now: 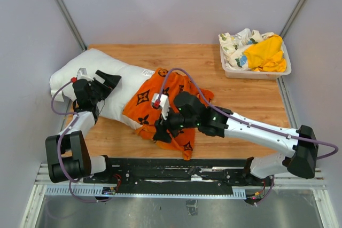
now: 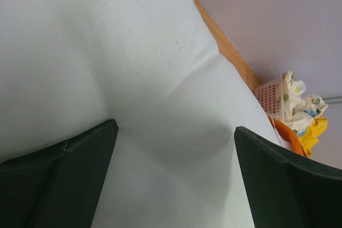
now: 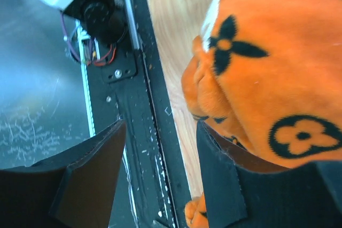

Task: Remove the pillowcase from the pillow
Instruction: Remove the pillow from the pillowcase.

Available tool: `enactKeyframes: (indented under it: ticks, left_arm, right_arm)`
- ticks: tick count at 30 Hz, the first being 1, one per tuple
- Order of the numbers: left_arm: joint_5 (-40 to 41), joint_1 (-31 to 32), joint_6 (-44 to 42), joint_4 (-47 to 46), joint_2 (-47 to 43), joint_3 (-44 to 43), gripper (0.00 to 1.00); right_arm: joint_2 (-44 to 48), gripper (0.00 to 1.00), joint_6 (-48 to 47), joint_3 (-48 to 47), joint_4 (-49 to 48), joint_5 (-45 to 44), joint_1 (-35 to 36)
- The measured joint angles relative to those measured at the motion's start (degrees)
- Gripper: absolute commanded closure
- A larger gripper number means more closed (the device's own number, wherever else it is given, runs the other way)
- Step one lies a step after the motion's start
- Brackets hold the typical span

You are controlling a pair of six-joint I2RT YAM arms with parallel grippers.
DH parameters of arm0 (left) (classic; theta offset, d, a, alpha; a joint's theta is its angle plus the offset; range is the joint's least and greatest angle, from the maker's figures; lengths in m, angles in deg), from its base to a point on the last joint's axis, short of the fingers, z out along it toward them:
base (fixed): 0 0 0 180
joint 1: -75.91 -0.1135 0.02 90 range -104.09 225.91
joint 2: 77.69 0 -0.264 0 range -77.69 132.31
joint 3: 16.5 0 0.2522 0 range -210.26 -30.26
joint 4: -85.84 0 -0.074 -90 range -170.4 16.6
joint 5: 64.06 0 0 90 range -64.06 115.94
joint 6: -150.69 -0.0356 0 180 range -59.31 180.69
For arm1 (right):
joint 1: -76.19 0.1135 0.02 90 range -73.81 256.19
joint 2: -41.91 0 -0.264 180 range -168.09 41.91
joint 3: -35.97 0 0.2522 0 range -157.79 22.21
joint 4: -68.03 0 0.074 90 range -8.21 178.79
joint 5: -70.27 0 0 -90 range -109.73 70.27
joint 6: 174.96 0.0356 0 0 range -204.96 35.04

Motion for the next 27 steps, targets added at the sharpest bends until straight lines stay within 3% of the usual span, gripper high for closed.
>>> enactKeyframes:
  ticks: [4, 8, 11, 18, 20, 21, 23, 24, 26, 27]
  left_arm:
    - [-0.04, 0.0, -0.04, 0.0, 0.02, 0.0, 0.01]
    - [-0.28, 0.0, -0.07, -0.02, 0.28, -0.02, 0.0]
    - [-0.5, -0.04, -0.07, -0.04, 0.5, -0.11, 0.01]
    - [-0.7, -0.07, -0.26, -0.02, 0.52, -0.13, 0.01]
    - [-0.7, -0.07, -0.26, -0.02, 0.55, -0.15, 0.01]
    - [-0.72, -0.07, -0.26, -0.02, 0.55, -0.15, 0.01]
    - [-0.72, -0.07, -0.26, -0.04, 0.57, -0.15, 0.01]
    - [-0.72, -0.07, -0.26, -0.07, 0.61, -0.15, 0.01]
    - [-0.74, -0.09, -0.26, -0.07, 0.63, -0.15, 0.01]
    - [-0.74, -0.09, -0.26, -0.07, 0.63, -0.15, 0.01]
  right_arm:
    - [0.02, 0.4, -0.46, 2.25, 0.66, 1.53, 1.38]
    - [-0.15, 0.21, 0.15, 6.21, 1.92, -0.66, 1.44]
    - [-1.92, 0.13, 1.4, 7.61, 3.54, -5.35, 1.44]
    - [-7.72, 0.13, 3.21, 10.8, 4.22, -16.55, 1.44]
    - [-9.73, 0.22, 3.37, 10.93, 4.33, -19.08, 1.44]
    - [-10.71, 0.32, 3.41, 10.97, 4.28, -19.98, 1.44]
    - [-12.61, 0.55, 3.69, 11.32, 4.11, -21.2, 1.44]
    - [-13.49, 0.73, 4.11, 11.63, 4.0, -21.51, 1.44]
    - [-14.56, 0.97, 4.33, 12.46, 3.67, -21.88, 1.44]
    - [-14.8, 0.99, 4.74, 12.96, 3.58, -22.03, 1.44]
